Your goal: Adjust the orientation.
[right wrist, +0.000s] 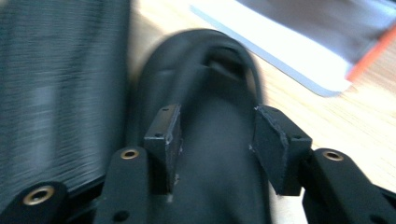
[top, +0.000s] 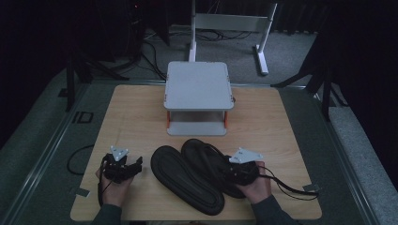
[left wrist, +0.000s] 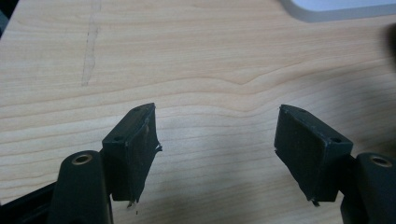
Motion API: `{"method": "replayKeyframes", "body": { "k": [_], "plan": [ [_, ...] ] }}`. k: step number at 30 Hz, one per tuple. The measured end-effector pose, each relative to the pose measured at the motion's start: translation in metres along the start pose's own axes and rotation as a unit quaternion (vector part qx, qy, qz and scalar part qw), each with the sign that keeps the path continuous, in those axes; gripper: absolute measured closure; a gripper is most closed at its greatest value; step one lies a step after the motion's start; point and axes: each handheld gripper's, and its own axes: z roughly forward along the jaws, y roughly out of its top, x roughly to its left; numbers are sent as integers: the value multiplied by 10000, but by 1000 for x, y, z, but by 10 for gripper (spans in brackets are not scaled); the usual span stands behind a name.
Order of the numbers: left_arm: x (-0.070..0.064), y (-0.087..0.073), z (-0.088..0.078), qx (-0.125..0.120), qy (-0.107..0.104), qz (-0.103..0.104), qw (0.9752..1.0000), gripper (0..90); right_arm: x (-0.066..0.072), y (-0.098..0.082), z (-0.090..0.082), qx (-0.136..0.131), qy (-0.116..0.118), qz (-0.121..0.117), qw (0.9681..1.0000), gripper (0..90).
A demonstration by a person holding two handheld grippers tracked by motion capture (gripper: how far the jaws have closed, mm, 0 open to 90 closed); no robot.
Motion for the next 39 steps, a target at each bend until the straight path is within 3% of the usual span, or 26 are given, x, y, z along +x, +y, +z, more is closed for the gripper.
{"method": "replayKeyframes", "body": {
  "k": [5, 9, 12, 13, 16, 20, 23, 25, 29, 35, 38, 39],
  "plan": [
    [-3, 0, -8, -66, -58, 67, 9999, 301, 28, -1, -12, -34, 228, -305, 9993, 487],
    [-2, 2, -15, -121, -60, 115, 9998, 301, 48, -3, -12, -37, 419, -454, 9981, 415],
    [-1, 4, -23, -210, -96, 144, 9996, 301, 65, -7, -11, -110, 699, -552, 9960, 363],
    [-1, 4, -25, -223, -116, 194, 9995, 300, 70, -8, -11, -108, 702, -556, 9959, 322],
    [-1, 2, -32, -279, -191, 378, 9987, 299, 85, -10, -6, -79, 561, -885, 9945, 205],
    [-5, -3, -38, -253, -314, 541, 9977, 290, 93, -7, 2, -32, 544, -1020, 9933, 162],
    [-12, -9, -40, -187, -444, 673, 9966, 282, 101, -3, 9, -13, 383, -1326, 9904, 137],
    [-14, -11, -41, -173, -476, 720, 9961, 272, 103, -3, 11, 8, 404, -1336, 9902, 137],
    [-30, -22, -48, -158, -691, 931, 9931, 246, 104, -6, 24, 211, 422, -1277, 9907, 114],
    [-59, -31, -47, -26, -710, 1479, 9865, 160, 108, -11, 32, 290, 248, -1421, 9891, 108],
    [-62, -32, -46, -13, -762, 1514, 9855, 160, 109, -11, 32, 264, 229, -1440, 9890, 108],
    [-70, -34, -41, 111, -975, 1579, 9826, 161, 108, -11, 33, 282, 225, -1457, 9887, 103]
  ]
}}
